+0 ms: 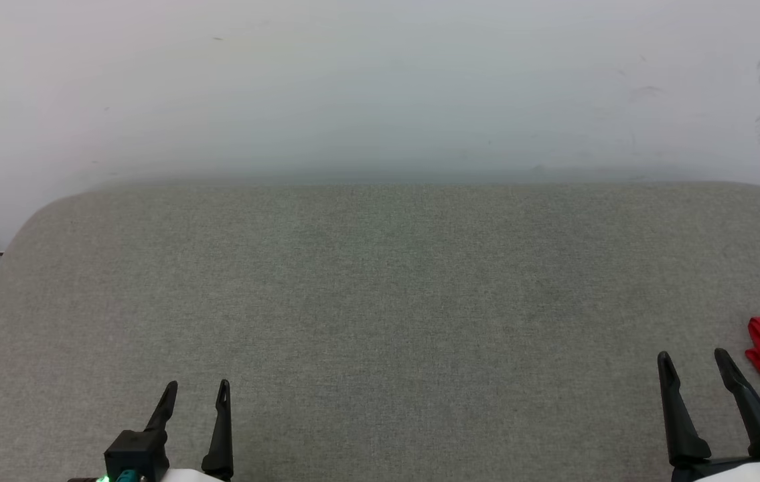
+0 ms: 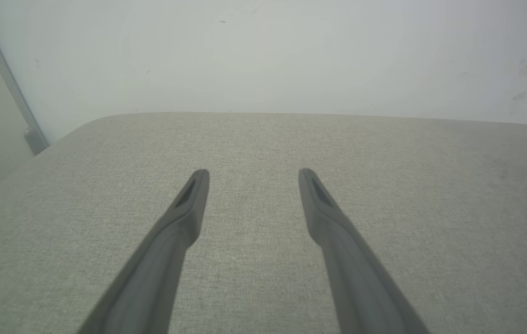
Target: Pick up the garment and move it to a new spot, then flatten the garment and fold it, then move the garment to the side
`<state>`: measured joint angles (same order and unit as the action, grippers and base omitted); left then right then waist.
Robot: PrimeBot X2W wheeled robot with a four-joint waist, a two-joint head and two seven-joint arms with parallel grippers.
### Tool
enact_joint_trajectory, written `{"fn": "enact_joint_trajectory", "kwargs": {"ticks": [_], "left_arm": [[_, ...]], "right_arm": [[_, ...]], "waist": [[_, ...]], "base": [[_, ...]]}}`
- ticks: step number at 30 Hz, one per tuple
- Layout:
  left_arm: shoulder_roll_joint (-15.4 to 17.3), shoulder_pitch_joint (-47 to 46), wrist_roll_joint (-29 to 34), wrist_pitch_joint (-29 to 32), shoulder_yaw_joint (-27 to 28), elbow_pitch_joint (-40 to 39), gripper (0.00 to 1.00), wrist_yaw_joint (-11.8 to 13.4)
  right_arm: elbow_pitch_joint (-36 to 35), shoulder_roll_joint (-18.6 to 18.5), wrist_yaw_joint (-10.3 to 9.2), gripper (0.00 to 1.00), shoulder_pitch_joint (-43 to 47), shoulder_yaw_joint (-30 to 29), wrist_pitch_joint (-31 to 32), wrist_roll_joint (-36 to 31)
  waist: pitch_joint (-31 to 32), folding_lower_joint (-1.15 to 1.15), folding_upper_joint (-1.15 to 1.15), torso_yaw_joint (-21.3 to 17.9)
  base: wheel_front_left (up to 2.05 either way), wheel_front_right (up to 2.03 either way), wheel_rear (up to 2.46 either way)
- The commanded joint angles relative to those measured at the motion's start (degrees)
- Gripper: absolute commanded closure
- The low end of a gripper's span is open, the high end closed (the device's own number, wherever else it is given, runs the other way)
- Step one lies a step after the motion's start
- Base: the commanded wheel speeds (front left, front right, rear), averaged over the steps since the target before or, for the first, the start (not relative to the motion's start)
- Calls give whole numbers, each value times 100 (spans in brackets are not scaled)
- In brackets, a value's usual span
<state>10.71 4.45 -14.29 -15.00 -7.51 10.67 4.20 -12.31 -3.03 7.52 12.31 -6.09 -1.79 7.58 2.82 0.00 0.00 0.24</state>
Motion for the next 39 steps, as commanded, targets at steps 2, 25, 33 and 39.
{"fn": "enact_joint_trajectory", "kwargs": {"ticks": [2,25,33,39], "left_arm": [[1,-29,11,-19,4,11,0,-16],[-223,-149,-1581,465,289,278,100,-257],[-288,-262,-2298,658,416,278,100,-363],[-329,-342,-2795,792,507,281,100,-437]], "right_arm": [[-15,25,-8,0,30,4,-18,19],[737,-81,-1,100,-372,112,80,1843],[949,-110,-1,100,-547,146,124,2649],[1098,-127,-1,100,-667,165,159,3206]], "waist": [[-8,0,0,0],[-46,0,0,-5],[-64,0,0,-7],[-78,0,0,-8]], "base": [[0,0,0],[0,0,0],[0,0,0],[0,0,0]]}}
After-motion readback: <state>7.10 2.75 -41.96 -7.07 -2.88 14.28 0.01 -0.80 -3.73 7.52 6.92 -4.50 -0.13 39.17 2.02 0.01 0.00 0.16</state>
